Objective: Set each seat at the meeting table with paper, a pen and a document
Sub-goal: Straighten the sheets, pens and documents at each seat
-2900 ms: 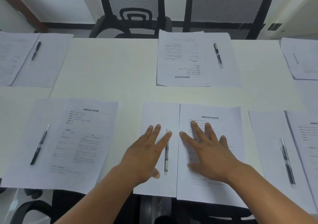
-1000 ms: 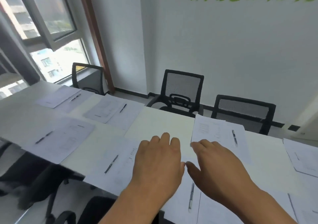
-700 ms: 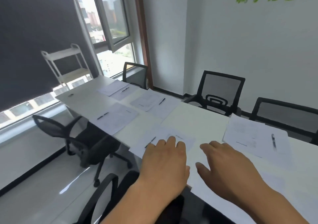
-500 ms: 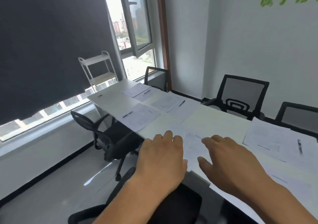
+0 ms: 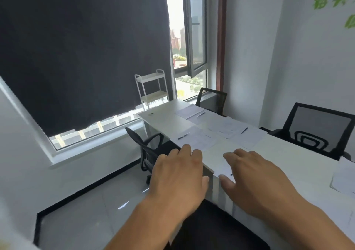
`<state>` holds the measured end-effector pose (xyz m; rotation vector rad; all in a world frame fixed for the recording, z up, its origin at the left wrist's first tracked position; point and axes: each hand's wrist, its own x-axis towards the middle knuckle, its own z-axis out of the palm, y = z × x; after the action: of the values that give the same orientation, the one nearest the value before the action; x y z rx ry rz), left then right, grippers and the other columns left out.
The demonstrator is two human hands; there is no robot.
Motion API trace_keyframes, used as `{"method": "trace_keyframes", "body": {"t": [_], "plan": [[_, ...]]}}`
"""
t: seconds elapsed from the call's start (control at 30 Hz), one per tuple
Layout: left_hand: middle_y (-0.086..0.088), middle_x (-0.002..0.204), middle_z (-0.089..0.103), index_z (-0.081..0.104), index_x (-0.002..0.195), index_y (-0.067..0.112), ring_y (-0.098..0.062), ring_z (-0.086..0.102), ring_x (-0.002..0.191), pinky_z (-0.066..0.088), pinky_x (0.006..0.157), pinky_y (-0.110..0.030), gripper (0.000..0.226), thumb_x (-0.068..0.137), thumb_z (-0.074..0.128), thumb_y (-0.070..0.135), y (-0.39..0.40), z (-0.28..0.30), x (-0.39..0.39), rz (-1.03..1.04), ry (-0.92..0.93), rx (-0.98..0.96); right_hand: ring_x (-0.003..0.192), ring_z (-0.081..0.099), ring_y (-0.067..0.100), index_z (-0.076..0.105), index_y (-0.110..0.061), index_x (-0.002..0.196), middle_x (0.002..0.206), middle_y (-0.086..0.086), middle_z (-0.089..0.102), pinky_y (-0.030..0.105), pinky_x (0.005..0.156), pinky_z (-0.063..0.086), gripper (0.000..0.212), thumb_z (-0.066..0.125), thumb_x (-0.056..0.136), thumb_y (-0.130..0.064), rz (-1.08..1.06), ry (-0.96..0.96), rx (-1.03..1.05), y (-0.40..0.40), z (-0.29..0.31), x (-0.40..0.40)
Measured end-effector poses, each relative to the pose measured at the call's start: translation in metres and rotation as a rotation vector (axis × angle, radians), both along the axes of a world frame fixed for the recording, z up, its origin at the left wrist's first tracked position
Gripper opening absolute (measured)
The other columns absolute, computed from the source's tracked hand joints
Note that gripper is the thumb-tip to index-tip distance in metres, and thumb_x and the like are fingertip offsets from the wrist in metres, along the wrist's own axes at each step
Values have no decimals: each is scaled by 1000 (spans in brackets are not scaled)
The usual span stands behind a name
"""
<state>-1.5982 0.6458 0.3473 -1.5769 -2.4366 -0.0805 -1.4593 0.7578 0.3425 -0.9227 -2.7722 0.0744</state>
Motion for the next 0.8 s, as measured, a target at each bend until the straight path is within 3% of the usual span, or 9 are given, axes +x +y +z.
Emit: {"method": "trace_keyframes", "body": {"t": [0.17,0.37,0.5,0.8], "plan": [[1,132,57,52,142,24,-24,60,116,52,101,-43,49,106,54,57,-30,-1,-90,-49,-32,1,112,56,15,57,-29,129,119,-10,59,32,85,54,40,46,104,-59,-54,-2,-12,-36,-3,-85],[1,127,58,54,134,24,-25,62,115,49,97,-43,45,105,56,58,-31,-1,-148,-151,-28,-18,113,57,13,57,-28,132,122,-10,61,32,87,56,42,46,104,-58,-171,-44,-52,-55,1,-131],[3,128,57,52,137,25,-24,62,115,48,96,-42,45,106,53,57,-6,-1,-171,-232,-52,-4,108,56,12,57,-30,128,116,-11,59,29,83,53,37,47,105,-57,-252,-61,-32,-40,-1,-142],[2,130,57,51,143,25,-22,60,115,49,96,-40,48,106,52,55,90,-25,-186,-394,-51,-50,123,56,14,54,-30,140,136,-11,59,31,92,53,45,46,105,-57,-436,-59,-108,29,-27,-152]]}}
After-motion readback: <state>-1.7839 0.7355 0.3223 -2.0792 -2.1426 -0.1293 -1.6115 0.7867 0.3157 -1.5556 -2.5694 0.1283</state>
